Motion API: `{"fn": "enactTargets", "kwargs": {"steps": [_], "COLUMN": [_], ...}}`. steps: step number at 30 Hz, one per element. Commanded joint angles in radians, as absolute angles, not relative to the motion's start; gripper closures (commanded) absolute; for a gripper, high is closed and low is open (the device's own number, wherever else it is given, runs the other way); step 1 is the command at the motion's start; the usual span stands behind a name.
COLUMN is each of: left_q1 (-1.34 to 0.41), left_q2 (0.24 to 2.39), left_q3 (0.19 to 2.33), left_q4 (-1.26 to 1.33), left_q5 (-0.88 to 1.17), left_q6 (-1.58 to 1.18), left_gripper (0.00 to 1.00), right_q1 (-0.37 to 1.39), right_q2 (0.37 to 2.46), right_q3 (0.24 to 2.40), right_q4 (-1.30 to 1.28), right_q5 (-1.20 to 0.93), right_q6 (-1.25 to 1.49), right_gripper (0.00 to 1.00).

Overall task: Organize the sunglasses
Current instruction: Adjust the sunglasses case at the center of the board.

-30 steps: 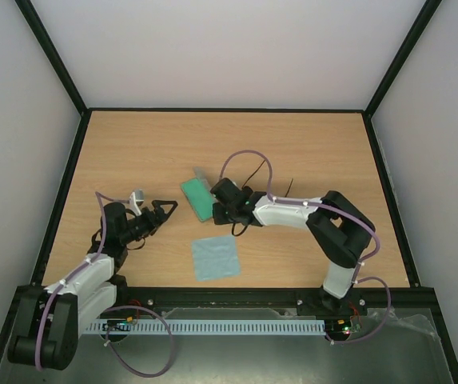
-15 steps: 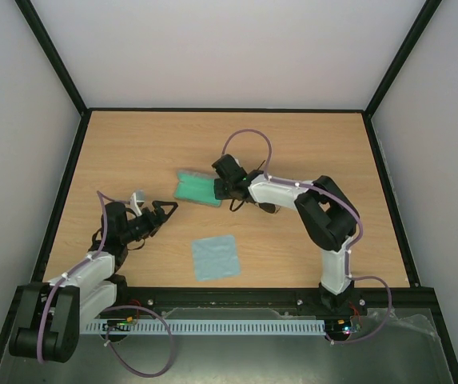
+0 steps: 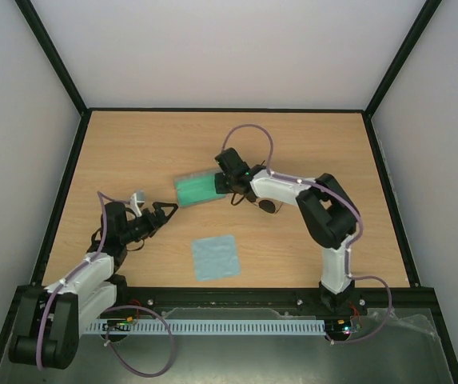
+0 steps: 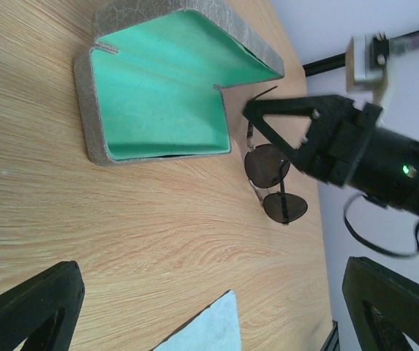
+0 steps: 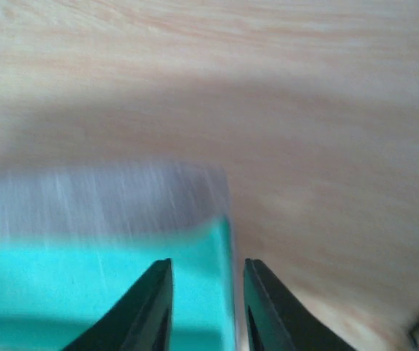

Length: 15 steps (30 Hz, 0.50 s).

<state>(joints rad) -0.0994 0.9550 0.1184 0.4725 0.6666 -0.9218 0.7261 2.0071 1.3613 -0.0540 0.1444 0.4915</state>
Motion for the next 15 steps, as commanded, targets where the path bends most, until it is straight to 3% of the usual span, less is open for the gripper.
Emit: {"fn": "enactTargets", "kwargs": {"steps": [1,5,7,13,14,15], "left_q1": [-0.092,-0.125,-0.178,-0.41,-0.449,-0.487], "left_q2": [0.899,0.855,0.83,0.776,0.781,0.789], "left_q3": [0.17,0.207,0.232,0.241,0.241,0.241], "left_q4": [0.287,0.132,0.05,-0.069,-0.078,-0.082], "left_q5": [0.683,0.683,0.64,0.462,0.43,0.402], "left_q6": [-0.815,-0.746,-0.725,-0.754,-0.762,-0.772], "left_gripper": [0.01,0.01,0.0,0.01,0.0,0.0], "right_q1": [0.734,0.74,0.741,0.739,0.741,0.741], "right_q2": [1.779,1.524,1.414,1.182,1.175,1.18], "right_q3": [1.156,0.98,0.909,0.79,0.777,0.768], "right_q4": [-0.075,-0.122,-0.157,-0.244,-0.247,-0.258], "right_q5": [0.127,0.096,0.072,-0.063,-0.096,-0.118], "right_q6": [0.495,0.478,0.468,0.481,0.487,0.491], "right_gripper": [0.64,0.31,0.03,0.01,0.03,0.12]}}
